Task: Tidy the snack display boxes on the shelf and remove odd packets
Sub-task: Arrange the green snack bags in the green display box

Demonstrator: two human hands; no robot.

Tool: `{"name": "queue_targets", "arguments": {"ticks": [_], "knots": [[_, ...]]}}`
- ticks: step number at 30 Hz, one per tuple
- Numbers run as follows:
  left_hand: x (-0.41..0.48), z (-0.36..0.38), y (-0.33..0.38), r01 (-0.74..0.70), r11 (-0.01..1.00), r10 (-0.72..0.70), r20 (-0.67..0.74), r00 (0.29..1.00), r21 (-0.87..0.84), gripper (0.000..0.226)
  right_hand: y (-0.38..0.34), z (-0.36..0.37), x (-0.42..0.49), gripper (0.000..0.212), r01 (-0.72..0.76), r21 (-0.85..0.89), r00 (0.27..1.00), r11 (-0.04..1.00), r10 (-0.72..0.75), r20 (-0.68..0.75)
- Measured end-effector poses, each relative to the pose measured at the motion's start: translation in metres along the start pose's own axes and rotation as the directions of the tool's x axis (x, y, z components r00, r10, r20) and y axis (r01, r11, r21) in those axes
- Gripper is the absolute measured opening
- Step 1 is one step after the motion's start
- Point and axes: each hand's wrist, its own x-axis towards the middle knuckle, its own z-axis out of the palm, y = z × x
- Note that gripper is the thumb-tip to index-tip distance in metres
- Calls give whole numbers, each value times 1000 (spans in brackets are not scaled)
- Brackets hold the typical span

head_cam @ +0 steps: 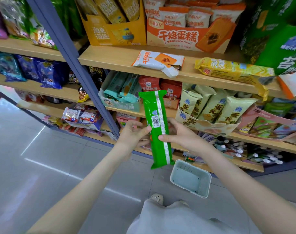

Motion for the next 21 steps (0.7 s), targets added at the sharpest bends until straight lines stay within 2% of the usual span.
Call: {"name": "queue_targets", "arguments": {"ticks": [2, 4, 6, 7, 10, 13, 18, 21], "knots": [[-2, 5, 3, -43, 997, 45, -31, 998, 59, 30, -5, 4, -1, 59, 17, -70, 998, 997, -20, -51], [-6, 8, 5, -108, 972, 108, 9, 994, 210, 46, -10, 7, -3, 66, 60, -130, 995, 990, -70, -74], [-9, 11, 9, -133, 923, 143, 0, 990, 360, 59, -13, 7, -6, 72, 119, -157, 991, 980, -126, -36], [-9, 12, 12, -138, 914, 157, -21, 987, 381, 62, -15, 6, -7, 71, 141, -146, 990, 979, -143, 1], [-9, 17, 17, -176, 951, 180, 7, 984, 255, 53, -18, -2, -13, 66, 132, -26, 990, 991, -130, 51], [-10, 22, 22, -171, 979, 161, 91, 983, 112, 24, -14, -13, -17, 60, 91, 147, 994, 985, -98, 39], [-4, 20, 28, -153, 979, 120, 222, 968, 136, 18, -11, -24, -19, 68, 78, 216, 997, 973, -82, 13], [-8, 25, 37, -183, 951, 128, 222, 967, 248, 22, -13, -27, -21, 65, 100, 178, 995, 979, -102, 6]]}}
